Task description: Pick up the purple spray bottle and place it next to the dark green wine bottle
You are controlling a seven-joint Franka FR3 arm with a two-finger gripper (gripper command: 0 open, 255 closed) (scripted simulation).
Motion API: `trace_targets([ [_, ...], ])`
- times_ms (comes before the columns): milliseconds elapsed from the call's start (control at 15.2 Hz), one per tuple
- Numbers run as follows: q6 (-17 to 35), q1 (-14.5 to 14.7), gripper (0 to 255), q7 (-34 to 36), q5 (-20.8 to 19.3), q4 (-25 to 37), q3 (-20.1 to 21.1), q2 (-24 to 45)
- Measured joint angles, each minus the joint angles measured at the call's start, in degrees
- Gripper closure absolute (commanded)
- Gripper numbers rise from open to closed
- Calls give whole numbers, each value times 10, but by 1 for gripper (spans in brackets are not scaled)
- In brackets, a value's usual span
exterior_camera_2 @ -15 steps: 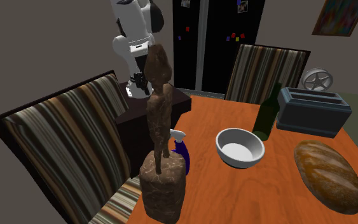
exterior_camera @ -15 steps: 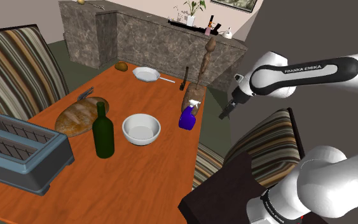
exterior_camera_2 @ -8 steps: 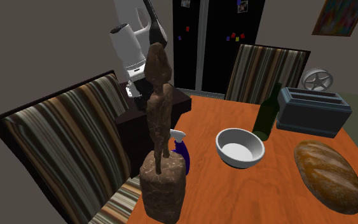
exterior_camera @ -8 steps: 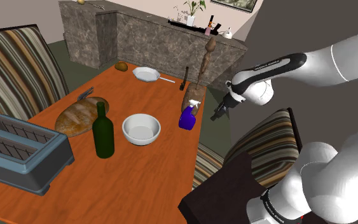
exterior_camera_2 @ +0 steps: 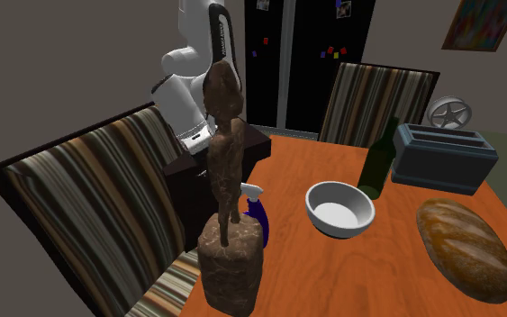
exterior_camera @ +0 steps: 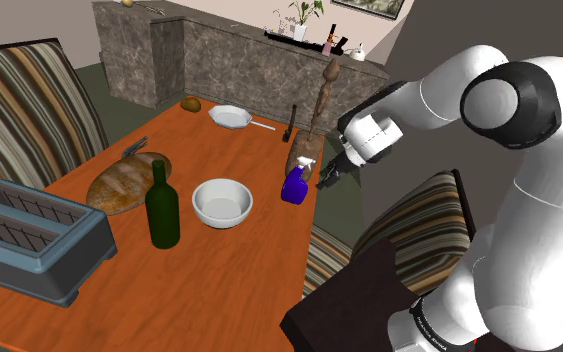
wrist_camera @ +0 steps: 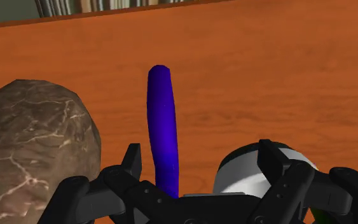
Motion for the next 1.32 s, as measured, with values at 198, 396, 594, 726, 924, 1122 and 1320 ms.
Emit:
trace_targets([
  [198,-37,-42,0,-81,75,63,35,72],
  [396,-55,-62,0,-114,111,108,56,118],
  [594,-54,-67,0,-124,133,128,70,145],
  [726,-53,-70,0,-130,146,137,77,160],
  [924,-52,-72,0,-134,155,145,83,171],
  [1122,-52,-73,0,-135,156,147,84,174],
  [1320,-52,-73,255,-135,157,147,84,174],
])
